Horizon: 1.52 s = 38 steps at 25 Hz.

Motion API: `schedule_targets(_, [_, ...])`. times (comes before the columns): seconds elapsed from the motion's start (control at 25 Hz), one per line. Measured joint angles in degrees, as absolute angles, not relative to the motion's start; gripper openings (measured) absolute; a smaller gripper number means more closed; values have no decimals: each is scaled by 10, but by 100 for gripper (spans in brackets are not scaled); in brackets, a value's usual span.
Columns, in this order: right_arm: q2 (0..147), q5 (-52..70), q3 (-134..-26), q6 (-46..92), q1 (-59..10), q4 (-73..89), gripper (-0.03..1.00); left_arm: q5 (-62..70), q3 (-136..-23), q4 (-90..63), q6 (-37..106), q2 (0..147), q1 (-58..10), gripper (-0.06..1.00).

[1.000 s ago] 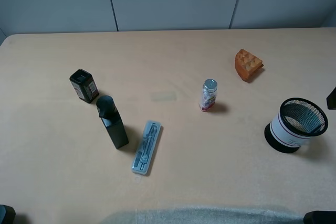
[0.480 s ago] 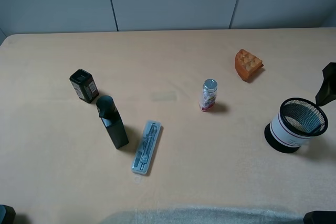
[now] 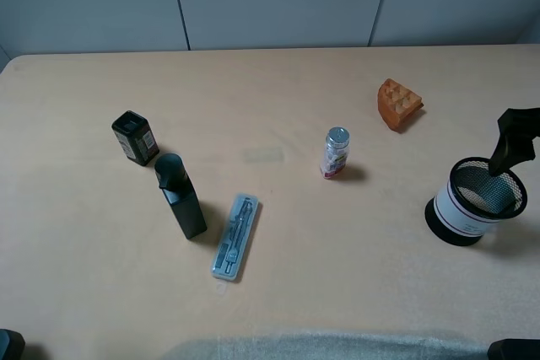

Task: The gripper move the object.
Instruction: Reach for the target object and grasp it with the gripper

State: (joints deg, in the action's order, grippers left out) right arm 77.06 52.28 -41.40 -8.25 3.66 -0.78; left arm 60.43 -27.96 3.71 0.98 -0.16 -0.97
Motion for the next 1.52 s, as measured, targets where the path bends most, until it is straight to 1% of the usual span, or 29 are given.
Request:
schedule_targets(0.48, [848, 499, -404, -82, 37, -6, 69, 604, -280, 37, 10, -2, -10, 98])
schedule_targets(0.96, [888, 412, -348, -82, 42, 0, 69, 604, -280, 37, 10, -2, -10, 98])
schedule_targets(1.32, [910, 377, -340, -82, 42, 0, 69, 604, -280, 38, 10, -2, -10, 98])
schedule_targets(1.36, [910, 374, -340, -82, 42, 0, 68, 604, -280, 38, 10, -2, -10, 98])
schedule_targets(1.4, [910, 374, -340, -82, 42, 0, 65, 604, -280, 38, 10, -2, -10, 98])
schedule_targets(1.52, [910, 367, -340, -82, 42, 0, 50, 604, -280, 38, 10, -2, -10, 98])
